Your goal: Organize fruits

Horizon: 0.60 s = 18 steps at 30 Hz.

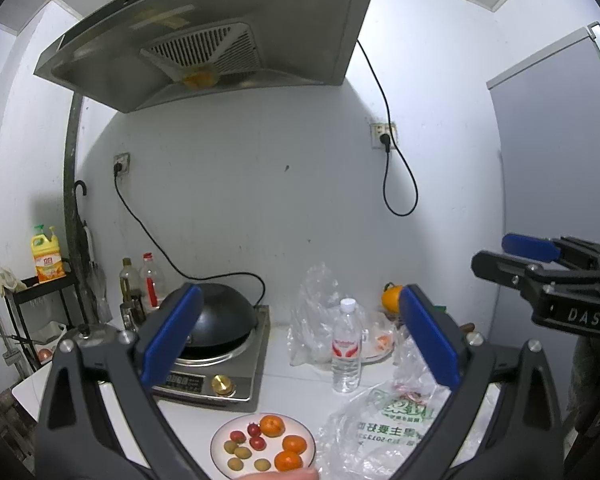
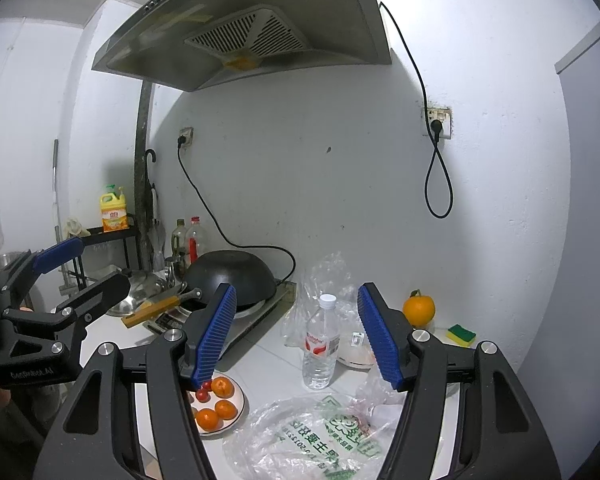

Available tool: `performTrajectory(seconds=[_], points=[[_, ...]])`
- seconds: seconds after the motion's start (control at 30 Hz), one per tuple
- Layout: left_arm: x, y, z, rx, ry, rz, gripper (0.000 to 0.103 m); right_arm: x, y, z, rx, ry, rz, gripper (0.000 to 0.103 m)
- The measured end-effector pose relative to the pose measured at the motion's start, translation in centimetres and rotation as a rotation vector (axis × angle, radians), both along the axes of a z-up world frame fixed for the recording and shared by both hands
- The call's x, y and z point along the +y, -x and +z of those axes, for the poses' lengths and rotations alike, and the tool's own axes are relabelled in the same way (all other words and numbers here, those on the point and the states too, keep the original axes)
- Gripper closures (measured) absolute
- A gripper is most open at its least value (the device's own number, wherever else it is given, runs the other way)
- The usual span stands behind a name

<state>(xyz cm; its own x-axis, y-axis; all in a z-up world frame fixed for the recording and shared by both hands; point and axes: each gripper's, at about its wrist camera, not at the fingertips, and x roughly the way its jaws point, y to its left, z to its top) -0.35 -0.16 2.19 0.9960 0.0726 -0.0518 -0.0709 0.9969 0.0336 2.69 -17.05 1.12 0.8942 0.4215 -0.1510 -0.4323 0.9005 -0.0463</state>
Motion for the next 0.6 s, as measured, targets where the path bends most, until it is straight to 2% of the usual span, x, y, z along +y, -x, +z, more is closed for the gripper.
performTrajectory(seconds=[0.6], points=[[0.33, -0.71, -0.27, 0.019, 0.008, -0.014, 0.003, 0.32, -0.28, -0.52, 0.018, 0.011, -0.001, 0.036]])
